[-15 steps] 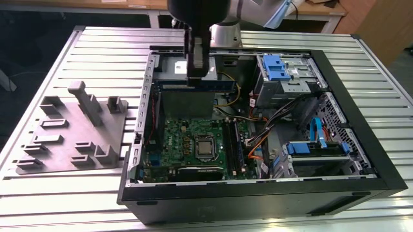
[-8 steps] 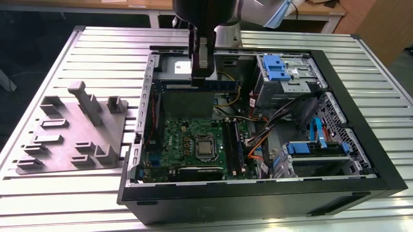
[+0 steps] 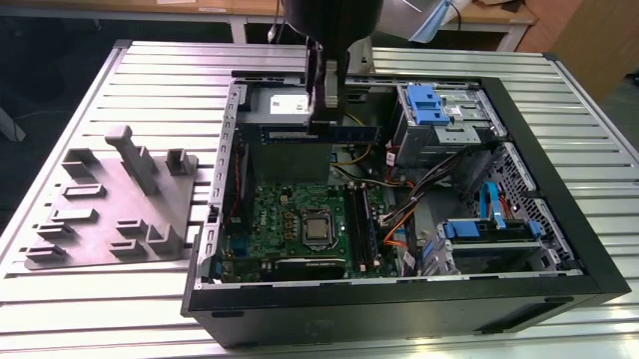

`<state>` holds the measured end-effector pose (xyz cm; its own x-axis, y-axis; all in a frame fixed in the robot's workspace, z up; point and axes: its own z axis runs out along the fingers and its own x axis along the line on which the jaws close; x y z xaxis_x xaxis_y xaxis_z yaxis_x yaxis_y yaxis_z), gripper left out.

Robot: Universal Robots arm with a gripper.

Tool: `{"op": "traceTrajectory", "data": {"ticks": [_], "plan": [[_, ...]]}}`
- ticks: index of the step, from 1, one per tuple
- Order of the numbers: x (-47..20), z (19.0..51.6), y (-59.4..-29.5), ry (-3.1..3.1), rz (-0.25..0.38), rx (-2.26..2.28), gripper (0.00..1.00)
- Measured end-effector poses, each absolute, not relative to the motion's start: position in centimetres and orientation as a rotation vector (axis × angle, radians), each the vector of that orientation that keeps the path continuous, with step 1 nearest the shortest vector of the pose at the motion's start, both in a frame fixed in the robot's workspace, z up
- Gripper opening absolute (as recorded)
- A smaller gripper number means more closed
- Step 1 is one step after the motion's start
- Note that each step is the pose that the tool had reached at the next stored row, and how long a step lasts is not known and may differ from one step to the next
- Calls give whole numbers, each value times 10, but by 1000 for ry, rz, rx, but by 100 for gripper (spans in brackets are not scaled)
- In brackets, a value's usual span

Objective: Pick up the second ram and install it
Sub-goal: 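Pick up the second ram and move it above second insertion slot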

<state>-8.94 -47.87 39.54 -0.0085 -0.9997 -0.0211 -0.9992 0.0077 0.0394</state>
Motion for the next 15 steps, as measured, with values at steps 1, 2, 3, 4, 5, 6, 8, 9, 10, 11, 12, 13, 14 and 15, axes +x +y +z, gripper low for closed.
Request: {"op": "traceTrajectory", "data": {"ticks": [1,2,3,4,5,6,8,9,10,11,12,13,14,15], "plan": [[-88,394,-479,-2221,-67,2203,12],[-88,392,-479,-2221,-67,2203,12],[-87,390,-479,-2221,-67,2203,12],[-87,388,-479,-2221,-67,2203,12],[-87,387,-479,-2221,-67,2203,12],[-87,385,-479,-2221,-67,2203,12],[-87,382,-479,-2221,-67,2203,12],[-87,381,-479,-2220,-67,2203,12],[-87,379,-479,-2220,-67,2203,12],[-87,377,-479,-2220,-67,2204,12],[-87,375,-479,-2220,-67,2204,12],[-87,374,-479,-2220,-67,2204,12],[-87,372,-479,-2220,-67,2204,12],[-87,370,-479,-2219,-67,2204,12]]}}
